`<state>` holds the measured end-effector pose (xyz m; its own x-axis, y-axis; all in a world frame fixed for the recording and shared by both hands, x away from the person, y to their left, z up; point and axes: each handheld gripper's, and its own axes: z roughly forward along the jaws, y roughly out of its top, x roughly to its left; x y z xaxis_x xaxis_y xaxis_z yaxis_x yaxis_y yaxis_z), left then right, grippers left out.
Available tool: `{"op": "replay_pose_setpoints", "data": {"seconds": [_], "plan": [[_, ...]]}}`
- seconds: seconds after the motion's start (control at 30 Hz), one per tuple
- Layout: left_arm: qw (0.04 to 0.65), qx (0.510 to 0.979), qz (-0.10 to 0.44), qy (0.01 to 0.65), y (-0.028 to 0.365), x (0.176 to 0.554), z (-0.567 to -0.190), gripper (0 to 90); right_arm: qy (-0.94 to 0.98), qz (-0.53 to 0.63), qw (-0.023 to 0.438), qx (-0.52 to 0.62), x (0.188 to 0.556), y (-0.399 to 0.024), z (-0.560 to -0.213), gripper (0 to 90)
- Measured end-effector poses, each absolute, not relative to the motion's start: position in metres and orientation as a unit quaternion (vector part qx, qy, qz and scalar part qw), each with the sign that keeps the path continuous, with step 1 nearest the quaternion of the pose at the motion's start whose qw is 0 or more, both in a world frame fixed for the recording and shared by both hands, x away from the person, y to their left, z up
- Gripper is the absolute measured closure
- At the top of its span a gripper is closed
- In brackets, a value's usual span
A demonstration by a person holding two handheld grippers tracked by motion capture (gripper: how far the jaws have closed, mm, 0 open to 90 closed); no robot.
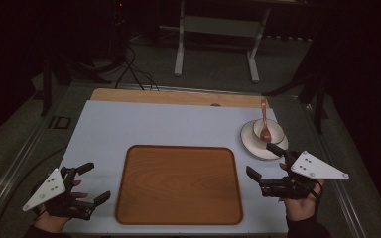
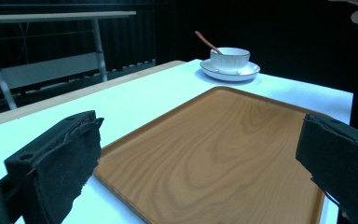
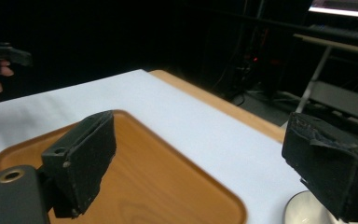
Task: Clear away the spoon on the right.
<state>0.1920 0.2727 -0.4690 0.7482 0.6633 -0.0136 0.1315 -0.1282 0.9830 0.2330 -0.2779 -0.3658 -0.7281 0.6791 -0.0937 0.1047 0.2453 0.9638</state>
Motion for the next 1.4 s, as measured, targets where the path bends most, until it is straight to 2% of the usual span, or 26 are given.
{"op": "replay_pose_setpoints", "data": {"seconds": [0.67,1.4], "plan": [[0.598,0.72,0.219,0.276,0.272,0.193,-0.469,0.0,0.729,0.56,0.285,0.271,0.27,-0.287,-0.332,9.2],[0.594,0.725,0.216,0.274,0.271,0.193,-0.47,0.0,0.716,0.536,0.309,0.324,0.335,-0.312,-0.322,9.3]]}}
